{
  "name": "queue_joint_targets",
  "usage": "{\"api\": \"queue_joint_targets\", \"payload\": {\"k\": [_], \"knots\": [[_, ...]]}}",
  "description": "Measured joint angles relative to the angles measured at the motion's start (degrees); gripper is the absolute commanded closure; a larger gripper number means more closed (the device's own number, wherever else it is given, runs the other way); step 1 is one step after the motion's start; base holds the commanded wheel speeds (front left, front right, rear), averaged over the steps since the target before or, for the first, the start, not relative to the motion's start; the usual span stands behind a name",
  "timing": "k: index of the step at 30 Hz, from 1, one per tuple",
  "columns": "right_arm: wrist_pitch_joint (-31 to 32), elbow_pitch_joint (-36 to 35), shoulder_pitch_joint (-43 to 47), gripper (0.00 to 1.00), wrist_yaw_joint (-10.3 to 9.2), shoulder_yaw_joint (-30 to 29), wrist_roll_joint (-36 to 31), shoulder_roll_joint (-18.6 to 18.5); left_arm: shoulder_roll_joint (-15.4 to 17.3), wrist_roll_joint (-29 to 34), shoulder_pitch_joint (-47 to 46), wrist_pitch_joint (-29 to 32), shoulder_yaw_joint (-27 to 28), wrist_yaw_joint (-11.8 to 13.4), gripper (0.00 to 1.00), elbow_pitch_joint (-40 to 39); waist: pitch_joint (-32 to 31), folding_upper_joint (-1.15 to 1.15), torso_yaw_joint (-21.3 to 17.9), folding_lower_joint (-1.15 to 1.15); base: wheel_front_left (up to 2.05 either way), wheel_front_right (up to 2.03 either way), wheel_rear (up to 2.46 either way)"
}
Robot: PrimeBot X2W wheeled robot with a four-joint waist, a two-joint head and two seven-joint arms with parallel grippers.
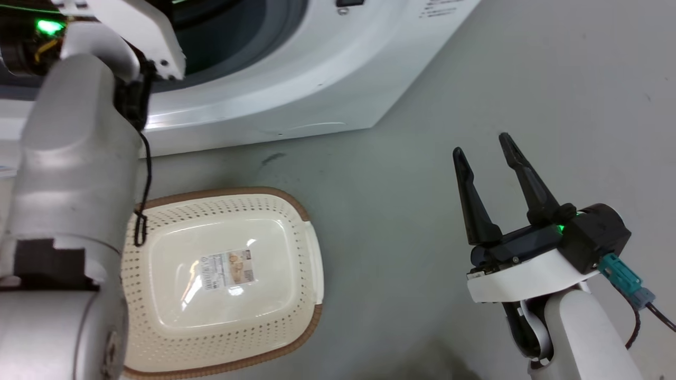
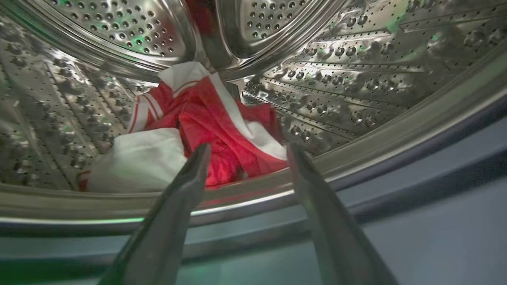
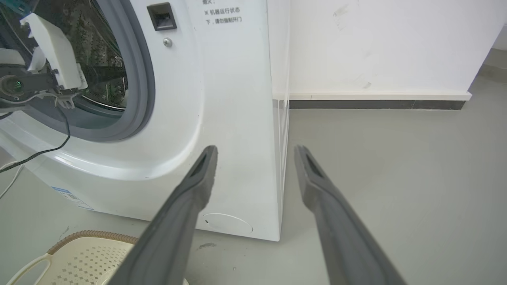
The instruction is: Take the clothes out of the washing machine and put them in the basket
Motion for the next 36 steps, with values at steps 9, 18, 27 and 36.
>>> {"api": "queue_joint_targets", "payload": {"k": [9, 18, 27, 36], "knots": [[0.0, -0.9, -0.5, 0.0, -0.01, 2.9, 2.9, 0.0, 5.0, -0.6, -10.2, 10.4, 0.0, 0.0, 0.0, 7.1, 3.9, 0.0, -5.0, 0.0, 0.0, 0.0, 0.0], [0.0, -1.5, -0.5, 0.0, -0.01, 5.6, 5.9, -0.1, 8.7, -1.2, -15.7, 21.8, -0.5, 0.4, 0.0, 9.3, 7.7, 0.0, -9.9, 0.0, 0.0, 0.0, 0.0], [0.0, -2.3, -0.5, 0.0, 0.0, 8.1, 8.8, -0.1, 12.3, -0.4, -21.5, 33.0, -1.9, 2.1, 0.6, 9.8, 11.1, 0.0, -13.4, 0.0, 0.0, 0.0, 0.0], [0.0, -2.3, -0.7, 0.0, -0.01, 8.8, 10.2, -0.1, 13.1, -0.1, -22.3, 34.1, -3.0, 4.1, 1.0, 9.2, 11.6, 0.0, -14.1, -0.01, 0.0, 0.0, 0.0]]}}
